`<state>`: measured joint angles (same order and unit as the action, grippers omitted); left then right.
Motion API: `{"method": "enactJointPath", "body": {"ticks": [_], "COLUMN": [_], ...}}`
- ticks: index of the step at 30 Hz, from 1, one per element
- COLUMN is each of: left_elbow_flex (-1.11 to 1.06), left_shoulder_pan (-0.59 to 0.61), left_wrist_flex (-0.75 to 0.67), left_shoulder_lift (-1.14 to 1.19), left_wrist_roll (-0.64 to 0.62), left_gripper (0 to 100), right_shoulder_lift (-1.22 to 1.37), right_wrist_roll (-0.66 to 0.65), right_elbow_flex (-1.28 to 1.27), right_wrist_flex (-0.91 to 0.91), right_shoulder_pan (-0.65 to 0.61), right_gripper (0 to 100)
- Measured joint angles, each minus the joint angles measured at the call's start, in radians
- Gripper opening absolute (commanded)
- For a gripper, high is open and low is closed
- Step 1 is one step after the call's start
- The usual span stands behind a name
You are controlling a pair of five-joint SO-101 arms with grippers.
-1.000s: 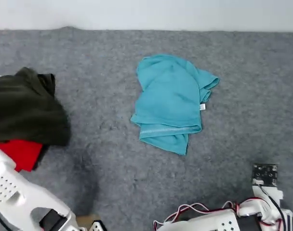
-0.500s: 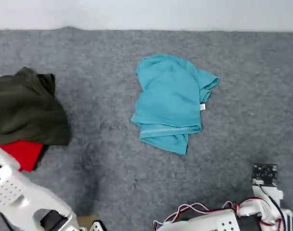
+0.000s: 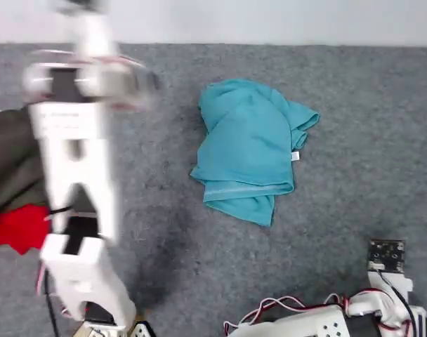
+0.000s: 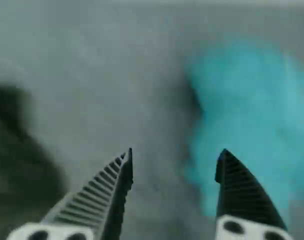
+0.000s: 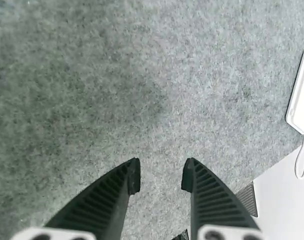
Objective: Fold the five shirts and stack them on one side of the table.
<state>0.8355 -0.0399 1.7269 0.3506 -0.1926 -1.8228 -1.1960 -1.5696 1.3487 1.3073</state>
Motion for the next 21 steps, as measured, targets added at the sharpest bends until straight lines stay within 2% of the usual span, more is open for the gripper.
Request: {"method": "enactJointPath", "body": {"ticks": [4,8,14,16,19,21], "left_elbow_flex": [-0.298,-0.408,-0.365,-0.318,-0.215,-0.123], "left_shoulder_pan": [-0.244,-0.382,-0.473,-0.471,-0.465,-0.459], "left_wrist_flex": [-0.051,-0.18,-0.222,-0.222,-0.21,-0.186], "left_shoulder_lift": [0.028,0.138,0.384,0.47,0.554,0.598], "left_wrist_roll": [-0.11,-0.196,-0.224,-0.226,-0.226,-0.226], "left_gripper": [26,26,23,17,0,2], "right_shoulder_lift": [0.0,0.0,0.0,0.0,0.0,0.0], "right_wrist_roll": [0.0,0.0,0.0,0.0,0.0,0.0], "right_elbow_flex": [0.0,0.0,0.0,0.0,0.0,0.0], "right_wrist_flex": [0.0,0.0,0.0,0.0,0.0,0.0], "right_shoulder_pan": [0.0,0.0,0.0,0.0,0.0,0.0], "right_gripper": [15.1,15.1,15.1,15.1,15.1,15.1]}}
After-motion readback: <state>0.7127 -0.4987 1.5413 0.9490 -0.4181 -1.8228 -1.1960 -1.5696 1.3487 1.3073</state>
